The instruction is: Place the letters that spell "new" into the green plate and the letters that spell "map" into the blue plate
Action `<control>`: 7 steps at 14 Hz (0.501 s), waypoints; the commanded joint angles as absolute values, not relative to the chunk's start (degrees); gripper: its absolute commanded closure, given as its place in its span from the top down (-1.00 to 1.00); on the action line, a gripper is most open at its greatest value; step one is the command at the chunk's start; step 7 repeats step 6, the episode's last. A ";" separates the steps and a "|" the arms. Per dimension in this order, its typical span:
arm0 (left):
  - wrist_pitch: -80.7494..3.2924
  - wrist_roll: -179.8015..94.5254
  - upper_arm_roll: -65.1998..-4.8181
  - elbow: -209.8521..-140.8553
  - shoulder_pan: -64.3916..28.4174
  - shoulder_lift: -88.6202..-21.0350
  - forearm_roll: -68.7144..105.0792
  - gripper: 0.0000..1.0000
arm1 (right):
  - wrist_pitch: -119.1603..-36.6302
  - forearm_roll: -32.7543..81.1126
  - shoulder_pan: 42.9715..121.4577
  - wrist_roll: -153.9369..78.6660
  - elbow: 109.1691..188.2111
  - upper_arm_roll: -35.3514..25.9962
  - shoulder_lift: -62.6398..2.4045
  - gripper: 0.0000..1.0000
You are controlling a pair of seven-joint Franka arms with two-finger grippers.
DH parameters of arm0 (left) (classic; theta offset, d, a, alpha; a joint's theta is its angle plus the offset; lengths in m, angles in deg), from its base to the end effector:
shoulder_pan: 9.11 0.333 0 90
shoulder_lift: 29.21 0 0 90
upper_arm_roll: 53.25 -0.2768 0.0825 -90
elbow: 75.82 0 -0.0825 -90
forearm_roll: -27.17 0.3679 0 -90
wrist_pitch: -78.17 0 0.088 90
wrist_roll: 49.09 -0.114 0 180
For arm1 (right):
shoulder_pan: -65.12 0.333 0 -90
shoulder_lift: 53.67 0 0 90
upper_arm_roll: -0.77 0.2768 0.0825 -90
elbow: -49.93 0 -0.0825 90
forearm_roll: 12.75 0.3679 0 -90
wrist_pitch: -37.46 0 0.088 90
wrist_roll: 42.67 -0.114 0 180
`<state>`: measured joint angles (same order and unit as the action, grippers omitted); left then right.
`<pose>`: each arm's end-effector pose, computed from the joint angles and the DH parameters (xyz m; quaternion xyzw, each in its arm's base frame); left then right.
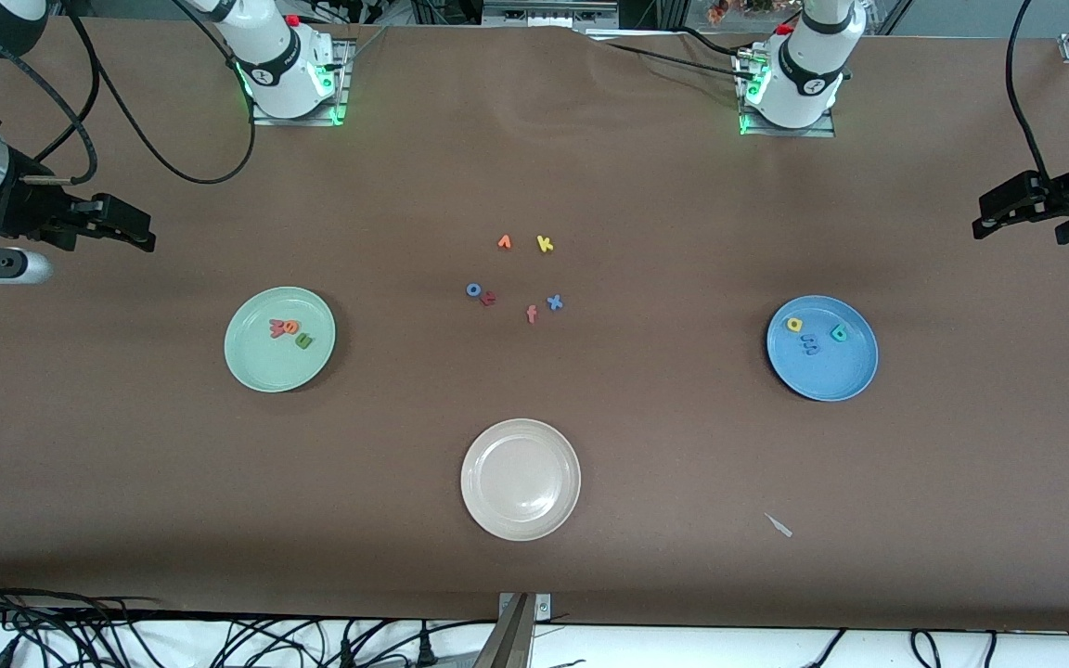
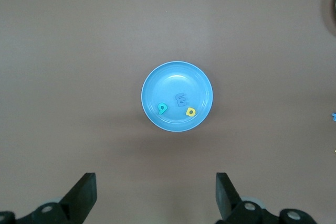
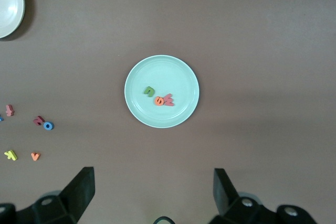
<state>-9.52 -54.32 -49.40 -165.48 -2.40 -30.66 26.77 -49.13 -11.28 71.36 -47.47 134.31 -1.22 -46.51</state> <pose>0.5393 0.0265 0.5640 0.9993 -0.0207 -0.0294 0.0064 0.5623 0.0459 0.5488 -0.9990 0.0045 0.0439 0.0072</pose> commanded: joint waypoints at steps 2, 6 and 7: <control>-8.84 -54.80 -49.56 -165.38 -2.61 -30.52 26.03 1.00 | -47.79 -11.96 71.36 -46.80 132.81 -1.16 -46.02 1.00; -8.66 -54.80 -49.56 -165.29 -2.61 -30.52 26.03 1.00 | -47.88 -11.96 71.36 -46.80 132.81 -1.16 -45.85 1.00; -8.66 -54.80 -49.56 -165.29 -2.61 -30.52 26.03 1.00 | -47.88 -11.96 71.36 -46.80 132.81 -1.16 -45.85 1.00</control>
